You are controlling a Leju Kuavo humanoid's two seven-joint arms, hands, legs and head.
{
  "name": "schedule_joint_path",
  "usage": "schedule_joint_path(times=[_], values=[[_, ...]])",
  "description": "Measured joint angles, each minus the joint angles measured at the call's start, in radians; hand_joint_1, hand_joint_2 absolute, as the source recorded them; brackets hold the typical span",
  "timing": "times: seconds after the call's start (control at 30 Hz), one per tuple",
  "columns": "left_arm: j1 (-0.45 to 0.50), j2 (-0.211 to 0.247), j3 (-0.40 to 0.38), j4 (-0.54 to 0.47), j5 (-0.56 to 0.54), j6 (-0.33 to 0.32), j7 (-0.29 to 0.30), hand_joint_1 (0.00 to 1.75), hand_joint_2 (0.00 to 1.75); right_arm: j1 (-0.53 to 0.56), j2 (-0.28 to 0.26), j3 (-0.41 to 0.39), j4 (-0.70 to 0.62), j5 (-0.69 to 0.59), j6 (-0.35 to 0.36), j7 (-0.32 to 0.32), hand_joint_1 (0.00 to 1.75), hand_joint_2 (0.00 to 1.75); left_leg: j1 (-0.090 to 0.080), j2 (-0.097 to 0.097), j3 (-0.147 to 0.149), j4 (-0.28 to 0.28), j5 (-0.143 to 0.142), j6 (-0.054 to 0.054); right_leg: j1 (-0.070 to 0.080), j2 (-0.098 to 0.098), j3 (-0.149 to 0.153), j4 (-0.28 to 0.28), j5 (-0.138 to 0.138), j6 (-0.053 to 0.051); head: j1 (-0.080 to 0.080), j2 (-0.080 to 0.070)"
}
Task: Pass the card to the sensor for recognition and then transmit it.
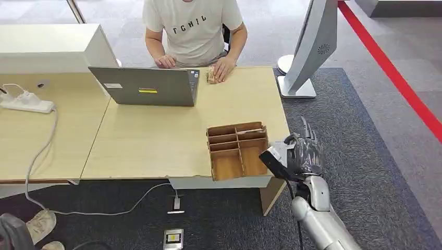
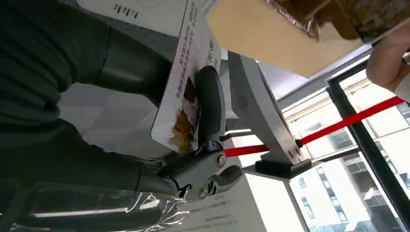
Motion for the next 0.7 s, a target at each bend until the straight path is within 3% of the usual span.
schedule_joint_path(times=[0.47, 0.7], values=[[-0.002, 0.011, -0.03, -0.026, 0.03, 0.0, 0.0, 0.0, 1.75, 0.013, 0.013, 0.015, 0.166, 0.039, -0.009, 0.052, 1.75, 1.75, 0.0, 0.0, 0.001, 0.0, 0.0, 0.0, 0.0, 0.0, 0.0, -0.001, 0.0, 0.0, 0.0, 0.0], [-0.006, 0.023, -0.037, -0.04, 0.018, 0.0, 0.0, 0.0, 1.75, 0.011, 0.009, 0.001, 0.233, 0.041, -0.009, 0.04, 1.75, 1.75, 0.0, 0.001, 0.006, 0.0, -0.002, 0.0, 0.0, 0.001, 0.004, -0.001, -0.001, 0.001, 0.0, 0.0]])
